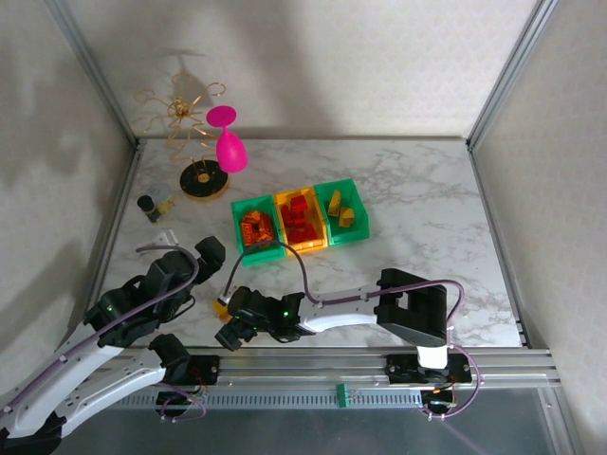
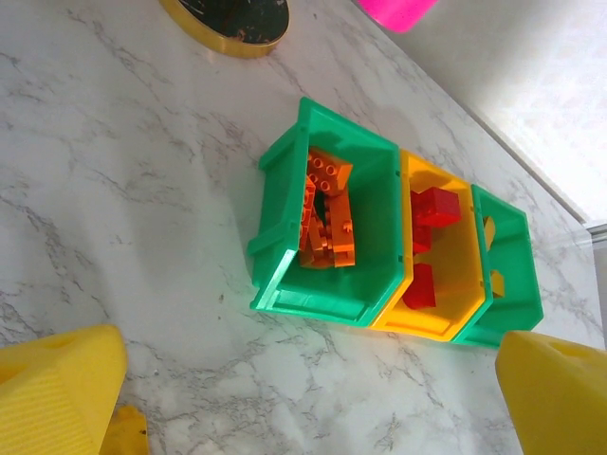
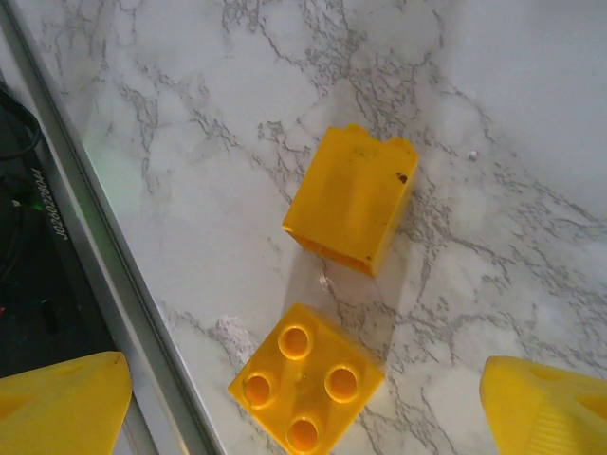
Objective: Sort the legos into containers by color
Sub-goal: Pick up the lego from the bottom-left of the table.
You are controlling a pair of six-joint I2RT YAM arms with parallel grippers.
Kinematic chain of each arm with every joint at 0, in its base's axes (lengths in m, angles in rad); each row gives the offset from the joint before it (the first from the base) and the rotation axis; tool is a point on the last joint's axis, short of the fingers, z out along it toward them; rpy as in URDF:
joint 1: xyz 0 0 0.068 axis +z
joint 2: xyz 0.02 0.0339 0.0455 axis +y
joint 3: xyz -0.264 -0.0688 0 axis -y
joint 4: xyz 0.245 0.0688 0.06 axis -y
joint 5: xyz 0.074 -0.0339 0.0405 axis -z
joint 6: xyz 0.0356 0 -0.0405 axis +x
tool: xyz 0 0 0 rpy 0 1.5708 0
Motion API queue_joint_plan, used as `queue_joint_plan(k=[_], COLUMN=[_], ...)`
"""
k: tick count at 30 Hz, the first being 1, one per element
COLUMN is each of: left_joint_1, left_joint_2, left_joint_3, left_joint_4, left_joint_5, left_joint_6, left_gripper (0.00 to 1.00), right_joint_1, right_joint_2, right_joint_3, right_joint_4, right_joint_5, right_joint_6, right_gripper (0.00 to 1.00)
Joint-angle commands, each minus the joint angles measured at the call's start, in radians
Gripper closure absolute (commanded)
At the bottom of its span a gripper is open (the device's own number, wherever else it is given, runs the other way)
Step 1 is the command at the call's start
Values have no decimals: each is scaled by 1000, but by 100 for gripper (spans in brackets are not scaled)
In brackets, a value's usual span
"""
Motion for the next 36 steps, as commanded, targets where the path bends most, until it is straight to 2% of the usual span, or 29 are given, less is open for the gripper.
queue_joint_plan(k=[1,4,12,25,31,36], left_joint_1=[5,5,5,6,5,5], left_joint_2=[-13,-15,-17,-18,-17,1], left_joint_3=[25,19,6,4,13,16], left_joint_4=[-174,-167,-149,-129,-114,-64], left_joint_5=[-89,-88,-77,-63,-55,-36], left_joint_6=[-149,-149,-148,-146,-141,-103], left_gripper=[0,0,0,0,0,0], right_joint_1=[13,13,13,13,-3,-64], right_joint_2=[43,77,81,43,-53,-176], right_joint_3=[56,94,93,96,68,0], right_joint_4=[-41,-88,-149,-155,-192,-219], right_joint_5=[30,66,116,112,151,169], right_joint_6=[11,23,47,74,92,120], right_gripper=[5,7,25,70,74,73])
